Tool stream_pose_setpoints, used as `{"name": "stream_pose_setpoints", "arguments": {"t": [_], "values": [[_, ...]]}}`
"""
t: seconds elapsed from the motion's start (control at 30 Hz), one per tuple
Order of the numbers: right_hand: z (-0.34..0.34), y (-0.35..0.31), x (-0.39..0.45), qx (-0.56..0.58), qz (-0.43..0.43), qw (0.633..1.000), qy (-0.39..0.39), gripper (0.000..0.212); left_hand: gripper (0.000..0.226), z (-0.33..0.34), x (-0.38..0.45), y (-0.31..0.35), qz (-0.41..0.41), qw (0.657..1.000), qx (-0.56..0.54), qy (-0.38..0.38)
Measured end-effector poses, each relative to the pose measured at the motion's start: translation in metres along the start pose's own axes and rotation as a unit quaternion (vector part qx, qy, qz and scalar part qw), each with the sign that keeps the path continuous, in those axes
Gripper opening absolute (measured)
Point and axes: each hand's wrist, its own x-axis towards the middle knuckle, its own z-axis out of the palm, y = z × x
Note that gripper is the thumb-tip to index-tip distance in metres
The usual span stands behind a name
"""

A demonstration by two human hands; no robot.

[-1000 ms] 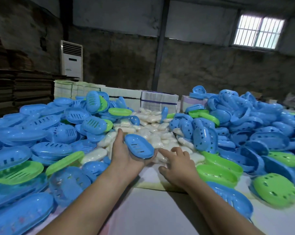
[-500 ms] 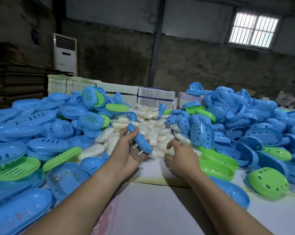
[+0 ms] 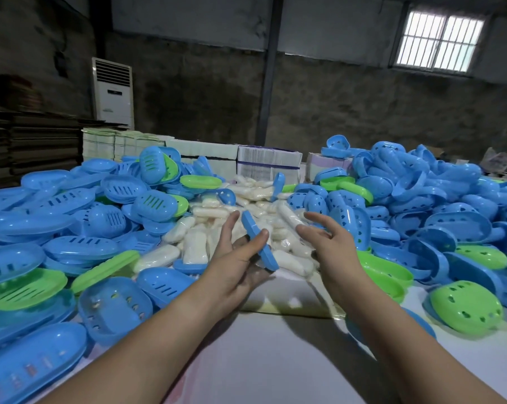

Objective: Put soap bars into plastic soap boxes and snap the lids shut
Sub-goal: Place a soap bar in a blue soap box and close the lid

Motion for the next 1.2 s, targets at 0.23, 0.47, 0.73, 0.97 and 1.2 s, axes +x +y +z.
{"name": "stream_pose_setpoints", "arguments": {"t": [0.23,0.47,0.73,0.97,1.2], "values": [[0.033,0.001,-0.021,0.044,-0.052,0.995,-0.069,0.017,0.056,0.007,-0.006,-0.004,-0.019,0.998,-0.02,-0.051],[0.022,0.001,-0.017,-0.051,-0.095,0.984,-0.144,0.023,0.049,0.005,-0.006,-0.004,-0.034,0.997,-0.053,-0.046],[0.014,-0.004,-0.015,-0.106,-0.119,0.97,-0.181,0.023,0.051,0.001,-0.004,-0.001,-0.043,0.994,-0.083,-0.065],[-0.007,-0.002,0.008,-0.162,-0.12,0.979,-0.035,0.022,0.067,0.005,-0.005,0.003,-0.063,0.992,-0.11,-0.03],[-0.046,0.02,0.053,-0.535,0.024,0.84,0.086,0.054,0.055,0.004,-0.002,0.005,-0.08,0.985,-0.151,-0.015]]}}
